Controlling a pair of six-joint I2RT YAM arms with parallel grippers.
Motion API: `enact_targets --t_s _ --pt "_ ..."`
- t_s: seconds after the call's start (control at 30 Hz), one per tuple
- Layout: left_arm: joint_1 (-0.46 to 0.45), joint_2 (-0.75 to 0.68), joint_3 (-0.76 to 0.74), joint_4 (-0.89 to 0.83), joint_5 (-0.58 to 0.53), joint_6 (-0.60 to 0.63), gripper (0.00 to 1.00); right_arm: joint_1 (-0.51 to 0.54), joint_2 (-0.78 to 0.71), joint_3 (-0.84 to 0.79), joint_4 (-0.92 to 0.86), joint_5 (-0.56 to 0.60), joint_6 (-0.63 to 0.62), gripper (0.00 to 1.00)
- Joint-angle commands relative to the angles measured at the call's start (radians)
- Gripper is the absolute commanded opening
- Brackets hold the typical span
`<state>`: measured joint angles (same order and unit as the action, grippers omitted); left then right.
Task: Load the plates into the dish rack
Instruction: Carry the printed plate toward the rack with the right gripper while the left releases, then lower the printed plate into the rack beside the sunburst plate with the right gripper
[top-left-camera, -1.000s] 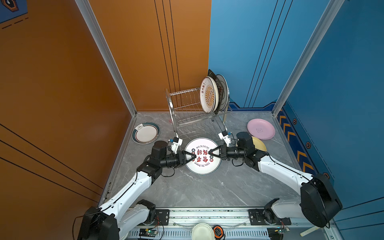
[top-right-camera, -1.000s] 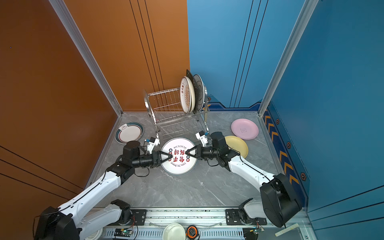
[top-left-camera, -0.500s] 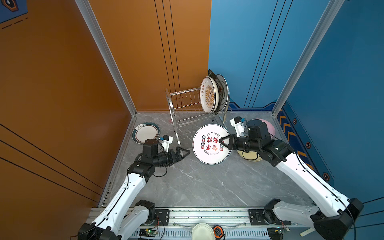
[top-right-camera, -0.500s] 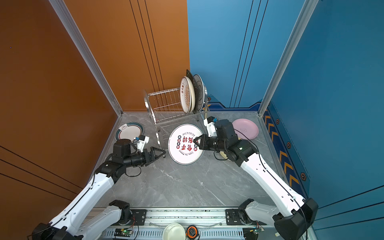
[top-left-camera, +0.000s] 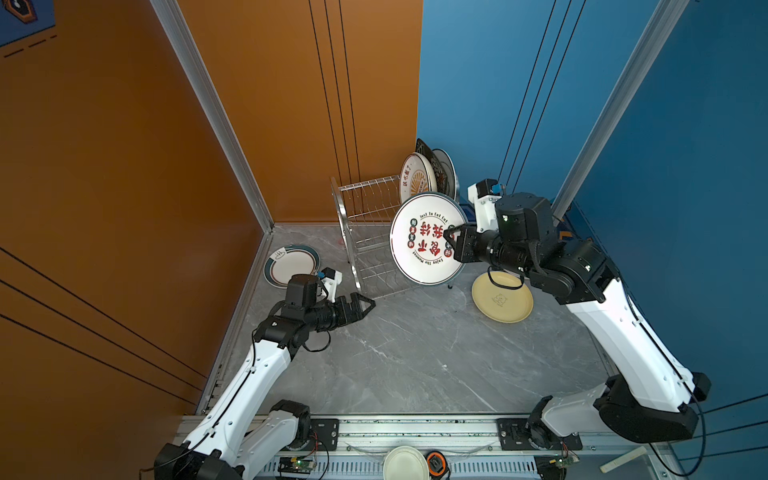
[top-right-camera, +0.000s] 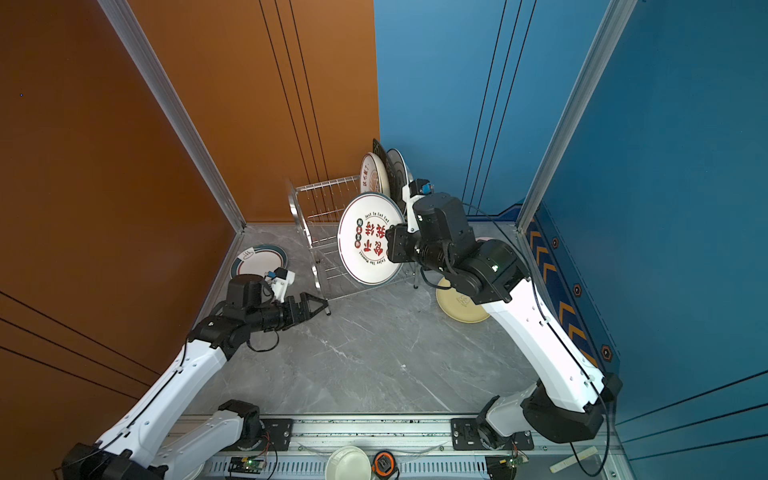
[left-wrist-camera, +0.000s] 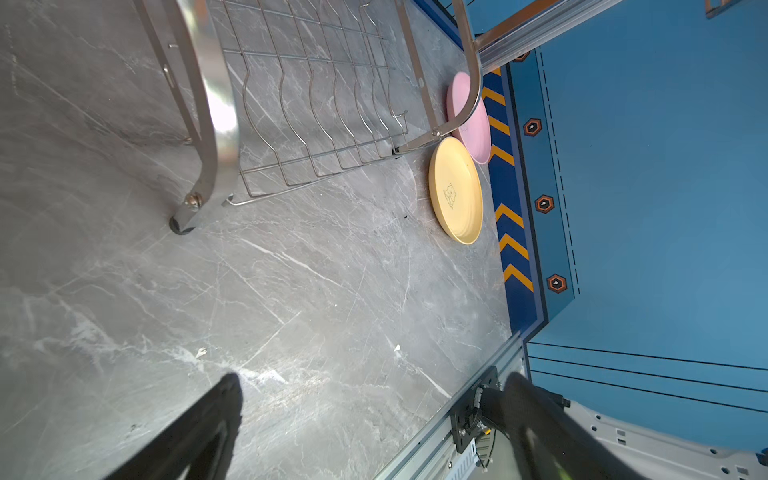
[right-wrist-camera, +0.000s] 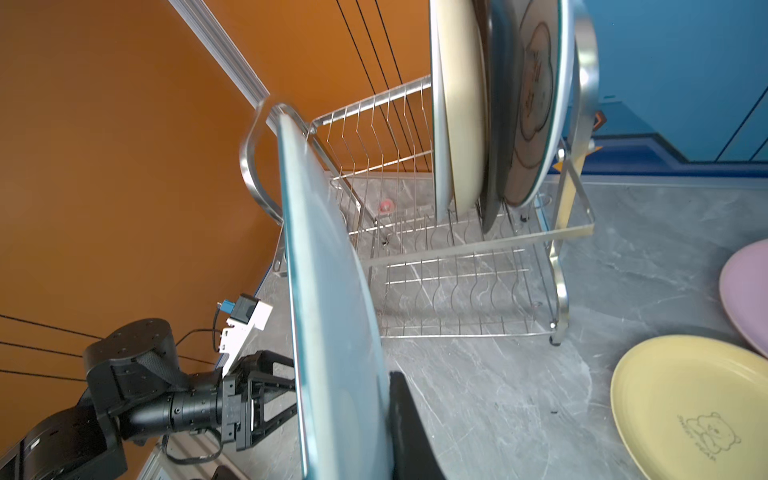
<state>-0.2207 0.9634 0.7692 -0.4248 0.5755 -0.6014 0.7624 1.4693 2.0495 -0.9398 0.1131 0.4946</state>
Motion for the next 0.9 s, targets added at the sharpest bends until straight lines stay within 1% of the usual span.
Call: enact_targets --t_s 0.0,0.17,0.23,0.5,0.67,0.87 --pt "0.009 0.005 0.03 -0.031 -0.031 0.032 0.98 0.019 0.077 0.158 -0.027 0.202 -0.064 0.0" --pt "0.006 0.014 0.029 -0.031 -0.037 0.032 0.98 0.052 0.256 0.427 -0.024 0.363 -0.169 0.0" --pt "0.005 0.018 0.03 -0.031 -0.037 0.031 0.98 0.061 0.309 0.49 0.009 0.408 -0.214 0.0" --pt "0.001 0.03 0.03 -0.031 -0.051 0.026 0.98 0.077 0.413 0.497 0.269 0.586 -0.386 0.0" --pt "0.0 0.044 0.033 -0.03 -0.063 0.026 0.98 0.076 0.477 0.498 0.413 0.627 -0.484 0.0" --pt "-0.002 0.056 0.039 -0.031 -0.075 0.026 0.98 0.059 0.542 0.497 0.483 0.642 -0.522 0.0"
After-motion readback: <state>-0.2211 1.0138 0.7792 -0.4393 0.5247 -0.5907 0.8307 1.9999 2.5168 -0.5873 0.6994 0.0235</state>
